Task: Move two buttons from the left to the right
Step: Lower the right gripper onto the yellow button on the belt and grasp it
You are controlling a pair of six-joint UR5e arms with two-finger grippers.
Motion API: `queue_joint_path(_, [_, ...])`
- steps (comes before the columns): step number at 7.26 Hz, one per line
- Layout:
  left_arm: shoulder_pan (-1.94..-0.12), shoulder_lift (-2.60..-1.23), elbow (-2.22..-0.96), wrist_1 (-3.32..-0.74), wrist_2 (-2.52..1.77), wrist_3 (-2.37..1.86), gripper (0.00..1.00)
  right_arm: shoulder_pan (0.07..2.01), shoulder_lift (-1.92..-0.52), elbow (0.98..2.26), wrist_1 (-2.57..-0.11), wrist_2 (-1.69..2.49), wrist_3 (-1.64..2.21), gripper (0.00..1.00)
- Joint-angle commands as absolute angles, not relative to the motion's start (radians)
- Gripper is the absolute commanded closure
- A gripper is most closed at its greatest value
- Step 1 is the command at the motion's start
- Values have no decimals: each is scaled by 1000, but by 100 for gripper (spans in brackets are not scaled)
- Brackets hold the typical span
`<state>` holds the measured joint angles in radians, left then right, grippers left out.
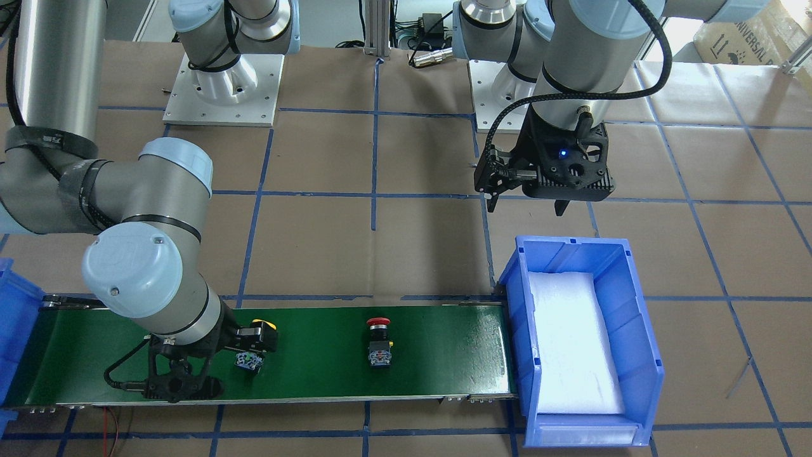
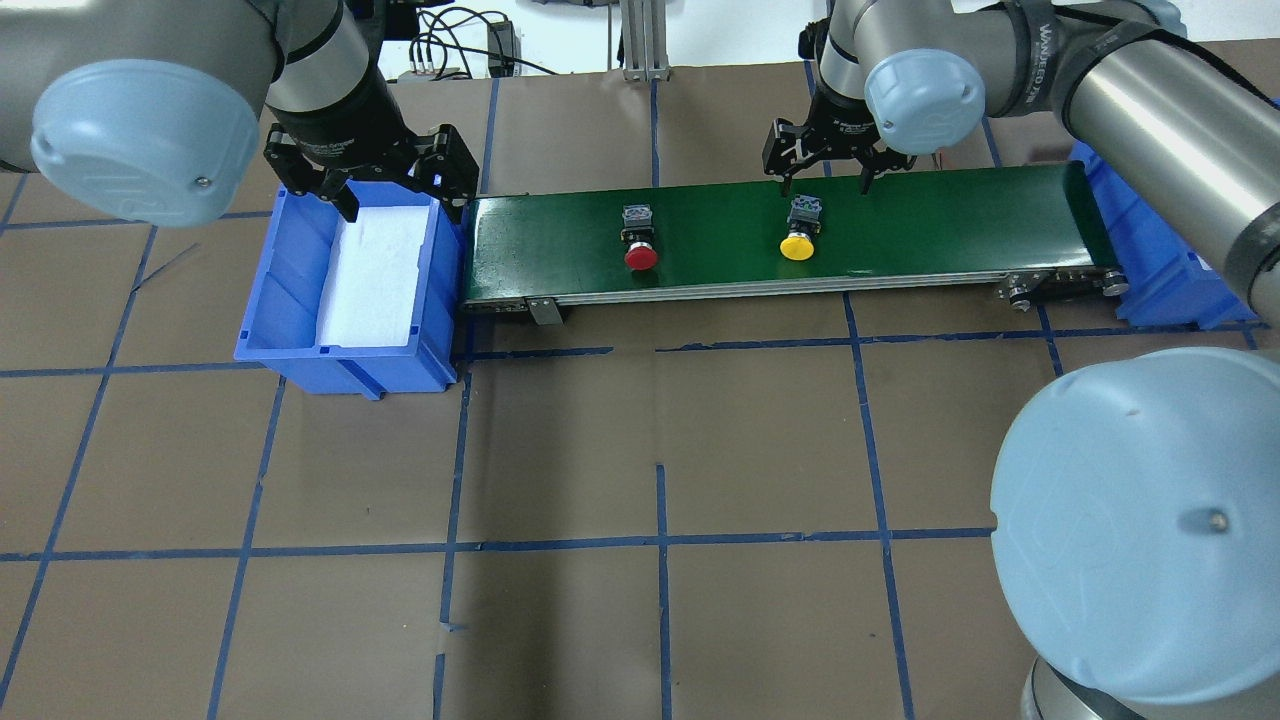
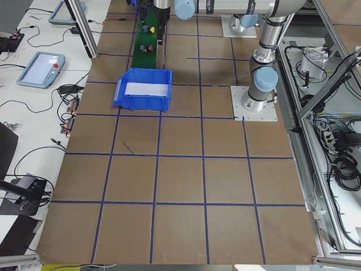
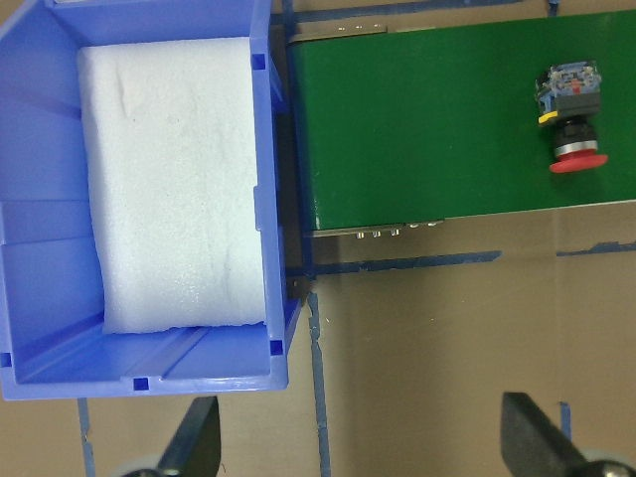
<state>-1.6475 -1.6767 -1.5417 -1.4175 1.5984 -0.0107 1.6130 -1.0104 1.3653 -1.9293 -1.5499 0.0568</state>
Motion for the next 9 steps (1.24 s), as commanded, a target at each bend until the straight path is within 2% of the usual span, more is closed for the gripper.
queue_joint_path(1, [-1647, -1677, -1542, -1417, 1598, -11, 0, 1606, -993, 1377, -1927, -1552, 61, 0])
queue_joint_path(7, [-1647, -1677, -1542, -1417, 1598, -11, 0, 1606, -980, 1374, -1930, -1565, 97, 3])
queue_joint_path(8, [-1647, -1677, -1542, -1419, 1598, -11, 0, 1608, -980, 1373, -1916, -1566, 100, 20])
queue_joint_path(9, [-1647, -1677, -1542, -1417, 1598, -11, 0, 1606, -976, 1376, -1911, -1595, 86, 55])
